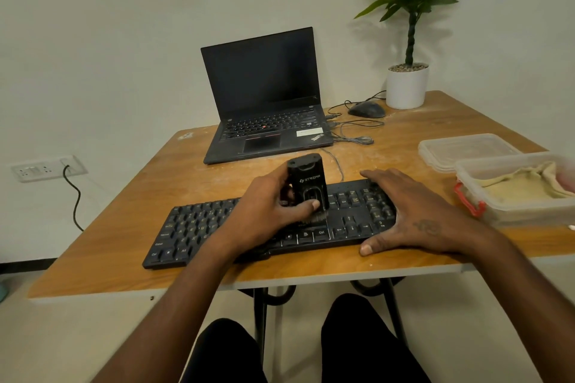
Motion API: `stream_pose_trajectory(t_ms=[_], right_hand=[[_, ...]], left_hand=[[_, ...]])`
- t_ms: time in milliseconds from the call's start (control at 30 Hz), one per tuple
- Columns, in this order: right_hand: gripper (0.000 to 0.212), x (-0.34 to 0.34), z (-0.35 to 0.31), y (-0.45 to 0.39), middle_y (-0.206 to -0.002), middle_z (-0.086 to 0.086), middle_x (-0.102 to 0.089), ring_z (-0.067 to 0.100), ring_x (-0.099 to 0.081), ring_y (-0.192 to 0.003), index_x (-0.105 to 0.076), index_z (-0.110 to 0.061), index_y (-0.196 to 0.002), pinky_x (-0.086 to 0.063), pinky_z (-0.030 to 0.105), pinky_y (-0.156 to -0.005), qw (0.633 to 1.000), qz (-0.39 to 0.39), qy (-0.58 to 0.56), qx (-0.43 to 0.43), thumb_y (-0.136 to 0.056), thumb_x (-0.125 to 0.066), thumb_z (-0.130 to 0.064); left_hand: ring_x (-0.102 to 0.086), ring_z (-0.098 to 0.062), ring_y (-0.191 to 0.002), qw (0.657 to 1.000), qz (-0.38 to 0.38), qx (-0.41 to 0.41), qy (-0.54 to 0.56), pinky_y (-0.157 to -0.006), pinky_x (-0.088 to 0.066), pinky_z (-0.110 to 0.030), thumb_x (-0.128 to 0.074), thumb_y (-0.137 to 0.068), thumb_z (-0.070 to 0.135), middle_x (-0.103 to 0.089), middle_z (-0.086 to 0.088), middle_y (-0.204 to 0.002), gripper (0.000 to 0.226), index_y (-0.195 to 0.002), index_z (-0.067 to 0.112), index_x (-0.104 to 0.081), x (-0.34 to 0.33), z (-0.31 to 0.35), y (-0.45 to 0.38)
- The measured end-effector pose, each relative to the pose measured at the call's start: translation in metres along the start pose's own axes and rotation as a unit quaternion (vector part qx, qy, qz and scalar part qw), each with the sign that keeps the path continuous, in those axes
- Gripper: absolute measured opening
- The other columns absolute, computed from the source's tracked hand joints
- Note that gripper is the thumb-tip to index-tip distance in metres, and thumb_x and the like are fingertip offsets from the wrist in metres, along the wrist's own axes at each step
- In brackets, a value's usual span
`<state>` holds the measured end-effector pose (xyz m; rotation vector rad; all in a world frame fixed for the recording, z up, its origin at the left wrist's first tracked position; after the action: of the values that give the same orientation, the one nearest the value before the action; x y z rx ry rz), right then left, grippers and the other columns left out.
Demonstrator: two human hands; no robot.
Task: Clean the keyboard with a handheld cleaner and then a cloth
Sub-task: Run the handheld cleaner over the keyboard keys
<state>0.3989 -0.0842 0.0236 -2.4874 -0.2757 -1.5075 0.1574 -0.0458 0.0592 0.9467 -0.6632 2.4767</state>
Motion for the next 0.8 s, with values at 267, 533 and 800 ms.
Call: stream_pose_trajectory(t_ms=[267,533,800], right_hand=[[0.134,0.0,0.001,-0.001,-0.154,-0.014,-0.028,0.007,-0.029,-0.138,-0.01,-0.042,-0.155,-0.034,0.045,-0.115,1.0,0.002,0.002,-0.002,-0.046,-0.069,-0.094],[0.135,-0.002,0.002,-0.002,-0.159,-0.013,-0.024,0.012,-0.023,-0.145,-0.008,-0.041,-0.156,-0.031,0.047,-0.118,1.0,0.002,0.01,-0.004,-0.047,-0.069,-0.093],[0.134,-0.001,0.002,-0.001,-0.157,-0.012,-0.026,0.012,-0.026,-0.144,-0.009,-0.043,-0.154,-0.033,0.048,-0.116,1.0,0.001,0.001,-0.009,-0.046,-0.069,-0.094]], left_hand=[[-0.067,-0.002,-0.095,0.996,0.081,-0.006,-0.042,-0.078,-0.058,-0.016,-0.081,-0.092,0.028,-0.066,0.014,-0.11,0.055,-0.139,0.018,-0.054,-0.011,-0.005,-0.034],[-0.068,-0.006,-0.106,0.999,-0.026,-0.021,0.01,-0.089,-0.062,-0.031,-0.08,-0.092,0.028,-0.066,0.018,-0.118,0.057,-0.137,0.037,-0.046,-0.017,0.014,-0.009],[-0.068,-0.006,-0.105,0.999,0.015,-0.034,-0.039,-0.088,-0.061,-0.027,-0.081,-0.092,0.031,-0.07,0.004,-0.127,0.063,-0.145,0.024,-0.048,-0.015,0.009,-0.022]])
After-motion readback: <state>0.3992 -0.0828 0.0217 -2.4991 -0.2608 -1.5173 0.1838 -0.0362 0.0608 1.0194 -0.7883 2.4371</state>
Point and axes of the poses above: each hand's wrist, its own y-axis away from the middle knuckle, its own x-axis out of the back of the hand, z = x × y, the point moved 5 cm from there along -y, towards the middle knuckle
